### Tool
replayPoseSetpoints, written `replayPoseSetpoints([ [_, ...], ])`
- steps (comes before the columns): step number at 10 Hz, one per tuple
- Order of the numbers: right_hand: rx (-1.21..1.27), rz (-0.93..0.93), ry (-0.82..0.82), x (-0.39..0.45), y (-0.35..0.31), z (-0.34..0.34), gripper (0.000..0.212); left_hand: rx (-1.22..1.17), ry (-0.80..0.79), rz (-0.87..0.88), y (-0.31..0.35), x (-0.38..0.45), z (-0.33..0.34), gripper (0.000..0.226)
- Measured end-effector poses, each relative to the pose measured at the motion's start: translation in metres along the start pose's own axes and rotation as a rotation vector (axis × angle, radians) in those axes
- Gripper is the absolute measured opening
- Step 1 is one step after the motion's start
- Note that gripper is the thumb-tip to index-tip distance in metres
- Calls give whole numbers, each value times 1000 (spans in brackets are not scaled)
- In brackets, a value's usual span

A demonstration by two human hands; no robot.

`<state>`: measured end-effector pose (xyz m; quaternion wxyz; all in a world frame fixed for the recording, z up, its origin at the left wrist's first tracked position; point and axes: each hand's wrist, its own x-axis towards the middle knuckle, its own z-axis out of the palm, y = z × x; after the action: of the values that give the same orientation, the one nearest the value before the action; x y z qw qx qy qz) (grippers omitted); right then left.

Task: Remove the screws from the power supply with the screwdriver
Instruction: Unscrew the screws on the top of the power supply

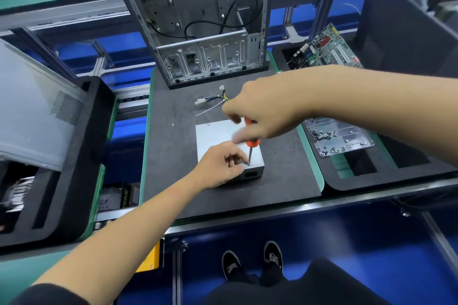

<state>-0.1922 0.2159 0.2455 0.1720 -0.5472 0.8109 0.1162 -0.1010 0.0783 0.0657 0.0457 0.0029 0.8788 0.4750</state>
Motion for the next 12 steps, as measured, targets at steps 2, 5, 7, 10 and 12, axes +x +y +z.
replayPoseSetpoints([
  [2,-67,-29,98,2,-10,-4,25,-19,3,4,-1,2,-1,20],
  [5,144,-149,32,-5,-11,-11,20,-34,12,-36,-1,8,0,32],
  [7,67,-109,30,1,-17,-4,21,7,-13,-47,-4,9,1,23],
  [10,25,-156,98,3,-8,-1,18,31,-6,-38,-3,9,3,11],
  [12,128,-156,125,-3,-5,3,19,82,3,-23,-1,9,3,11],
])
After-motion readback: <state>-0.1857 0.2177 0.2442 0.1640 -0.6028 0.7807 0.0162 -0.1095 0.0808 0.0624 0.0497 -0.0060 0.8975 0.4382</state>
